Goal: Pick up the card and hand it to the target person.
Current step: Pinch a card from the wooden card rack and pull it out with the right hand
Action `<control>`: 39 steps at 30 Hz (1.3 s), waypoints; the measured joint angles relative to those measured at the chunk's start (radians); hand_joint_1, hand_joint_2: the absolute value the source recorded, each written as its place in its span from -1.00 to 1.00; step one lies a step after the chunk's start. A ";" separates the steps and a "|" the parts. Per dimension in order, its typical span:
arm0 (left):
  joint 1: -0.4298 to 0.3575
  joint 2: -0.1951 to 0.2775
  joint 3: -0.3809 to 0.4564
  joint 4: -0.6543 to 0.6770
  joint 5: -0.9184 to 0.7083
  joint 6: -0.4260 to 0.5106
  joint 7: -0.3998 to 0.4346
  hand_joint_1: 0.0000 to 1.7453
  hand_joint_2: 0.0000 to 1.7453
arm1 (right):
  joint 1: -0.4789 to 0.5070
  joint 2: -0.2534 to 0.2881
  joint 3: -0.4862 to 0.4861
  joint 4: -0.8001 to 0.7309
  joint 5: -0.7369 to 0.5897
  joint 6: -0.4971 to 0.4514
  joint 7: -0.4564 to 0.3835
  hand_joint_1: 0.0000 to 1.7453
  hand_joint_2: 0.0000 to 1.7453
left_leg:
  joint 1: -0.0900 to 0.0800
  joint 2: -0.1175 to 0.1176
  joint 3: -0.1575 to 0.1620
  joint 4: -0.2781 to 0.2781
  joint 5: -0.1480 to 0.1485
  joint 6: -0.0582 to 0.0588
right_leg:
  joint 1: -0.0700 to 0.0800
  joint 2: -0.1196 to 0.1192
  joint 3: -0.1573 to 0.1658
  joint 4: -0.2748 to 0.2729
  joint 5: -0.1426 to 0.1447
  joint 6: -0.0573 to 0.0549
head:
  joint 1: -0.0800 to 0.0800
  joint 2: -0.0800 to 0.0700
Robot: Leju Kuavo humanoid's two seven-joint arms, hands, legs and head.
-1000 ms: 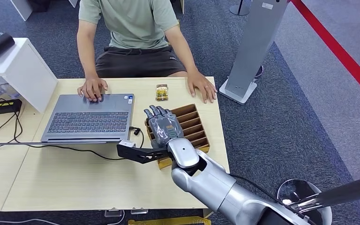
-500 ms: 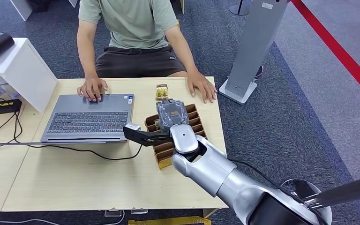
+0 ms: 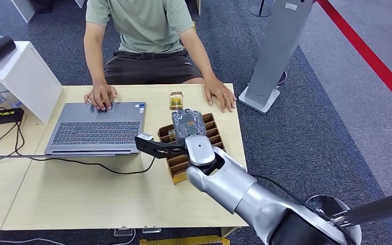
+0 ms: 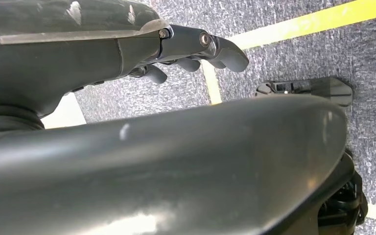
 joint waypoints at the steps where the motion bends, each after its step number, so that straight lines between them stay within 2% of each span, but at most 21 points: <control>1: 0.000 0.001 0.000 0.000 0.002 0.000 0.001 -1.00 -1.00 | 0.000 0.004 0.001 0.002 -0.004 -0.002 -0.005 -0.01 1.00 | 0.000 0.000 0.000 0.000 0.000 0.000 | 0.000 0.000 0.000 0.000 0.000 0.000 | 0.000 0.000; 5: 0.000 0.003 0.000 0.000 0.006 0.003 0.002 -1.00 -1.00 | 0.000 0.023 0.005 0.015 -0.017 -0.015 -0.019 0.06 1.00 | 0.000 0.000 0.000 0.000 0.000 0.000 | 0.000 0.000 0.000 0.000 0.000 0.000 | -0.001 0.000; 13: 0.000 0.004 -0.008 0.000 0.010 0.005 0.006 -1.00 -1.00 | 0.000 0.046 0.016 0.046 -0.033 -0.032 -0.026 -0.02 1.00 | 0.000 0.000 0.000 0.000 0.000 0.000 | 0.000 0.000 0.000 0.000 0.000 0.000 | 0.001 0.000; 27: 0.001 0.004 -0.018 0.000 0.007 0.005 0.019 -1.00 -1.00 | -0.003 0.052 0.021 0.094 -0.038 -0.045 -0.030 -0.08 1.00 | 0.000 0.000 0.000 0.000 0.000 0.000 | 0.000 0.000 0.000 0.000 0.000 0.000 | 0.000 0.000; 39: 0.000 0.004 -0.039 0.000 -0.007 0.002 -0.002 -1.00 -1.00 | -0.003 0.052 0.022 0.120 -0.037 -0.048 -0.025 0.07 1.00 | 0.000 0.000 0.000 0.000 0.000 0.000 | 0.000 0.000 0.000 0.000 0.000 0.000 | 0.000 0.000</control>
